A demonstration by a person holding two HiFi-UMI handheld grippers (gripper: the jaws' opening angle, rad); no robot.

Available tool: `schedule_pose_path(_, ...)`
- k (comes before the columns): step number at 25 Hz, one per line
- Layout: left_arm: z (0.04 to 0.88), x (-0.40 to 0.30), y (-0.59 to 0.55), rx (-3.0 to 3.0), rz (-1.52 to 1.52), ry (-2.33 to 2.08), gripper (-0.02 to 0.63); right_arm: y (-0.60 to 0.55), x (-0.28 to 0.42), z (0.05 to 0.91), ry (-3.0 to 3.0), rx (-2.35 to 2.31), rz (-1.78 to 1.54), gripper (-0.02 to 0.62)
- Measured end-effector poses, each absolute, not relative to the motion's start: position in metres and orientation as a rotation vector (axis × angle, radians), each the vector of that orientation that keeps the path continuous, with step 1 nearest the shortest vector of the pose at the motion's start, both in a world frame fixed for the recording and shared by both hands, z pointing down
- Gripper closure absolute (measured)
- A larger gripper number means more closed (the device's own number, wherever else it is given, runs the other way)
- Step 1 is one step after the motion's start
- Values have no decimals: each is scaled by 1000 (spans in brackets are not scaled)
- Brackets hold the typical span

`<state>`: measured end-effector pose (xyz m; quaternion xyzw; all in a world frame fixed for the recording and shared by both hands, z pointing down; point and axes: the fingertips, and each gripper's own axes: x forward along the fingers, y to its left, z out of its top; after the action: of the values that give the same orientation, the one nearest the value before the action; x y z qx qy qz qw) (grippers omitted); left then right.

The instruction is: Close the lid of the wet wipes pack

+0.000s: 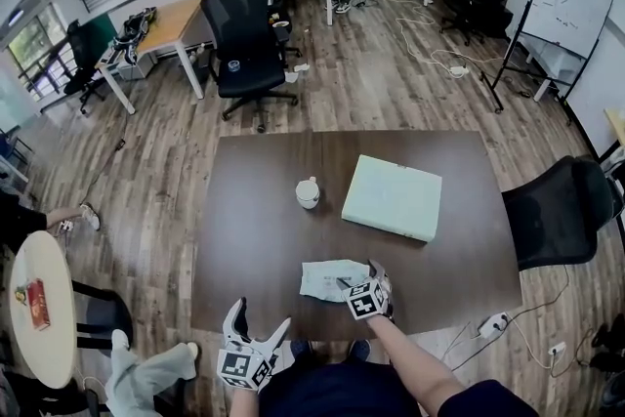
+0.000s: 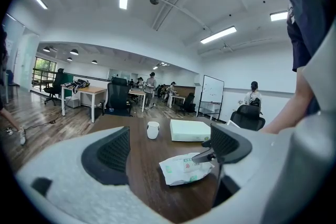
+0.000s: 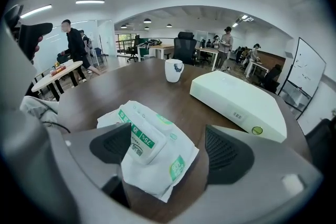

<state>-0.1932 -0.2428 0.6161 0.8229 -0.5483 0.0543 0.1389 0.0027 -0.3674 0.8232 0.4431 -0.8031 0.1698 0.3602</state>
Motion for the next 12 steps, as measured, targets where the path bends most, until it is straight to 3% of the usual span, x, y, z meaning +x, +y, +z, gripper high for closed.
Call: schedule_pose_path(12, 618, -194, -246, 2368, 161, -1590, 137, -375, -11, 848, -1974, 1103, 559, 159)
